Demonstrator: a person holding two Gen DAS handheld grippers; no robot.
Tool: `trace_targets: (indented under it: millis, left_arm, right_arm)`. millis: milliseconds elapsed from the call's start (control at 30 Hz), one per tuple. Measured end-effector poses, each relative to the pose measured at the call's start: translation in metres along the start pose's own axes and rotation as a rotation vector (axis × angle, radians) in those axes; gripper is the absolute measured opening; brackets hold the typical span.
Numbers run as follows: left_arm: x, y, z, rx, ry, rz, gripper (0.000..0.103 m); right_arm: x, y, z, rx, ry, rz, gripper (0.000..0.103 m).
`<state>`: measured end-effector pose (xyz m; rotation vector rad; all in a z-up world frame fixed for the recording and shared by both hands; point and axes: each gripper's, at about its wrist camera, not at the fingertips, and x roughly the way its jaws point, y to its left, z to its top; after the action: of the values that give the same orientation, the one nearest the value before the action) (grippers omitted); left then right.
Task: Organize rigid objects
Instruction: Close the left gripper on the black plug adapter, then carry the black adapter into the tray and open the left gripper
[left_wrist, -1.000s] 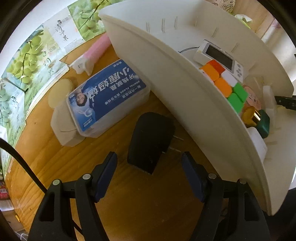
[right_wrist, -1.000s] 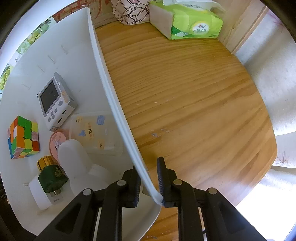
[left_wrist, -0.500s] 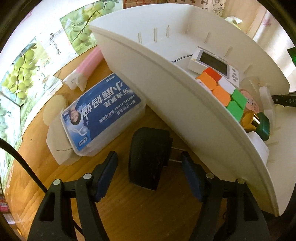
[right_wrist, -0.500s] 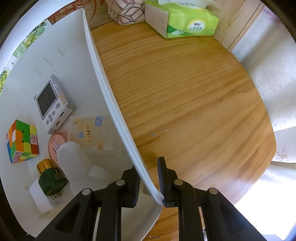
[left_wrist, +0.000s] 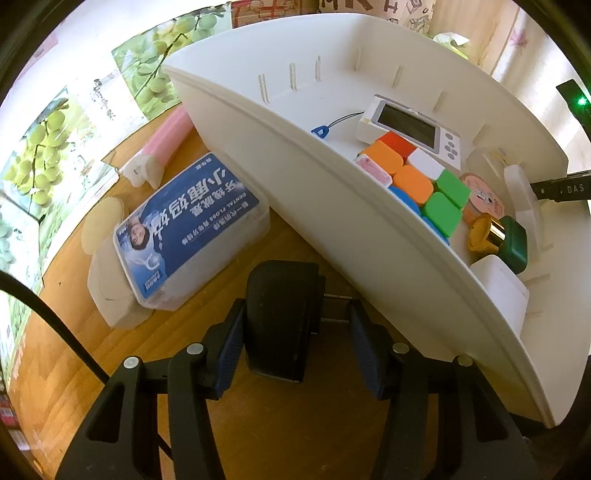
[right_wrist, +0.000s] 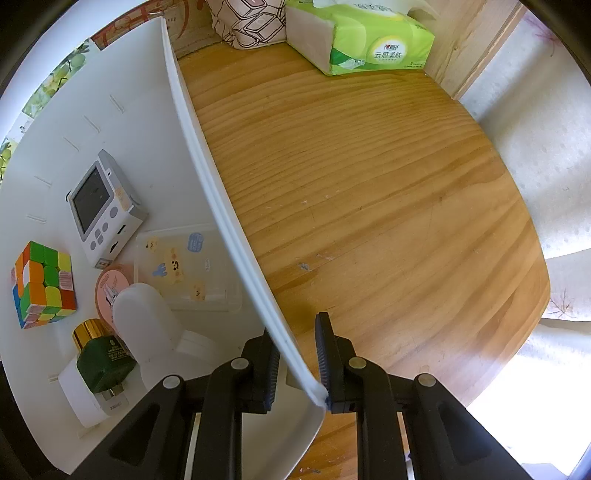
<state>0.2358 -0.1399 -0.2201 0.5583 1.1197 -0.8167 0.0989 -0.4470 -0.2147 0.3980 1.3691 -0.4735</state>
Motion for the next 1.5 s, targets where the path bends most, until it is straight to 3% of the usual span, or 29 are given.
trace_targets:
  millis: [200, 667, 1167, 1500]
  left_arm:
    - [-0.008, 0.002, -0.016, -0.055, 0.014, 0.004, 0.057]
    - [-0.052, 0.010, -0.056, -0.299, 0.012, 0.023, 0.057]
    - [-0.106, -0.017, -0.038, -0.481, -0.116, 0.082, 0.057]
    - [-0.133, -0.046, -0.010, -0.520, -0.210, 0.075, 0.057]
  right_arm:
    - [0.000, 0.002, -0.001, -0.010, 0.001, -0.003, 0.019]
    - [-0.001, 0.011, 0.003, -0.099, 0.024, -0.007, 0.017]
    - [0.000, 0.023, 0.006, -0.287, 0.035, 0.029, 0.011]
    - [0.000, 0.036, 0.005, -0.429, 0.026, 0.054, 0.007]
